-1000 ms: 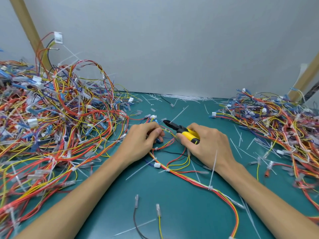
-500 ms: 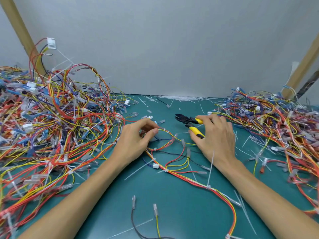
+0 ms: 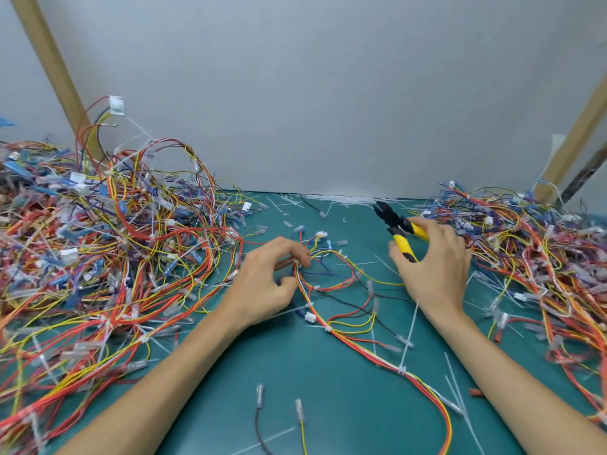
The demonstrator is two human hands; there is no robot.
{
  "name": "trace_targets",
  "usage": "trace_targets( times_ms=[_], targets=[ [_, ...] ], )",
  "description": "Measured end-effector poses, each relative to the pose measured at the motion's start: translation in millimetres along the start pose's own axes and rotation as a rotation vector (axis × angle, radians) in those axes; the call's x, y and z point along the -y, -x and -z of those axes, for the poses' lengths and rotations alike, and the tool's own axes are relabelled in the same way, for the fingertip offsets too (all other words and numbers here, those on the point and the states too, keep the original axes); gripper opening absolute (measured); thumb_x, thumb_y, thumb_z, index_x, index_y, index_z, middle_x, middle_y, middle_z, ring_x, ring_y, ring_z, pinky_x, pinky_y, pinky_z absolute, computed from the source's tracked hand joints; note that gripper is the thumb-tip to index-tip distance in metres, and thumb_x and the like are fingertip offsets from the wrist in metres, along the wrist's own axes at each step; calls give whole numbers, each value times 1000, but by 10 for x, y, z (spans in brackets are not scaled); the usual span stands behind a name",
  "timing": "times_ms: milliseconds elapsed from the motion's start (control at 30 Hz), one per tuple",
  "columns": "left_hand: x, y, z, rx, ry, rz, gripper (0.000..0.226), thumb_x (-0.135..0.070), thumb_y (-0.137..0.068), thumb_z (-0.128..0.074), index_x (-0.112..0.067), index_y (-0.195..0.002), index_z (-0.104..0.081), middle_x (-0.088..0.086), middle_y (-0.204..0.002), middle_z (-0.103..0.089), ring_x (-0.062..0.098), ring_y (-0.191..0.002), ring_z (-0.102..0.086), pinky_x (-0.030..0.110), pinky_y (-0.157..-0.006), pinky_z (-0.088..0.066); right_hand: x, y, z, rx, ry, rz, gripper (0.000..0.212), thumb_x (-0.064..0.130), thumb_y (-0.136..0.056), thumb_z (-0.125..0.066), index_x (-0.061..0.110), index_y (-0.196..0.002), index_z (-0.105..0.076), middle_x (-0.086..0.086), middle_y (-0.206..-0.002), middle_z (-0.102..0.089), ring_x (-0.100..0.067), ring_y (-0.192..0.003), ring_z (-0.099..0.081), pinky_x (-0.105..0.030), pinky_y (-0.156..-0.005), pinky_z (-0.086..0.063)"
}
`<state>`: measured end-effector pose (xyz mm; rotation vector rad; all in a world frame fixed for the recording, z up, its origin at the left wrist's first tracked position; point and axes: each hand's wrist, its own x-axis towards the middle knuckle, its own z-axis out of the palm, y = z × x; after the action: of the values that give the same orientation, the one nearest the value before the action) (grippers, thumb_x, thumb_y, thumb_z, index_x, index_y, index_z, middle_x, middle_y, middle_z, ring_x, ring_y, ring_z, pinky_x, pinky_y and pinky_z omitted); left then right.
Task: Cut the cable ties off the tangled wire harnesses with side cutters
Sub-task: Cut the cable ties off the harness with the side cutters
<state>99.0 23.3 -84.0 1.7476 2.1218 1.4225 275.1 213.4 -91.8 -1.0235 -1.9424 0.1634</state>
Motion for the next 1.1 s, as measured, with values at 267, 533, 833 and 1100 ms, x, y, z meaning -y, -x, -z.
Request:
trace_targets(
  times_ms=[267,533,833,1100],
  targets=[
    [86,23,-78,220,-175,-136,36,0,-75,-60,-25,-99,-69,-5,-127,-53,11,-121,-50,28,-105,-36,-30,-28,23,23,-213,-117,39,37,-78,-74,26,-113,-61,0,-104,-62,-20,-100,-55,-37,-88,-42],
    [-45,26,-134,-63,-337,-412,18,-34,-84,-72,-29,-101,-76,-2,-119,-62,20,-105,-56,35,-91,-41,-47,-54,51,62,-288,-206,36,33,-78,-75,27,-111,-62,5,-102,-60,-11,-90,-51,-24,-79,-34],
    [-82,42,-201,166,-27,-117,16,-26,-90,-62,-18,-91,-75,-10,-87,-72,4,-85,-62,21,-78,-47,-93,-68,0,104,-325,-279,37,38,-76,-76,30,-110,-64,10,-100,-63,3,-77,-53,-12,-66,-34],
    [-72,3,-109,186,355,153,30,-11,-78,-48,-13,-94,-73,-3,-94,-75,11,-95,-69,23,-87,-50,-68,-53,12,168,-330,-250,35,39,-76,-76,32,-108,-63,10,-105,-63,0,-83,-55,-22,-73,-39]
  ],
)
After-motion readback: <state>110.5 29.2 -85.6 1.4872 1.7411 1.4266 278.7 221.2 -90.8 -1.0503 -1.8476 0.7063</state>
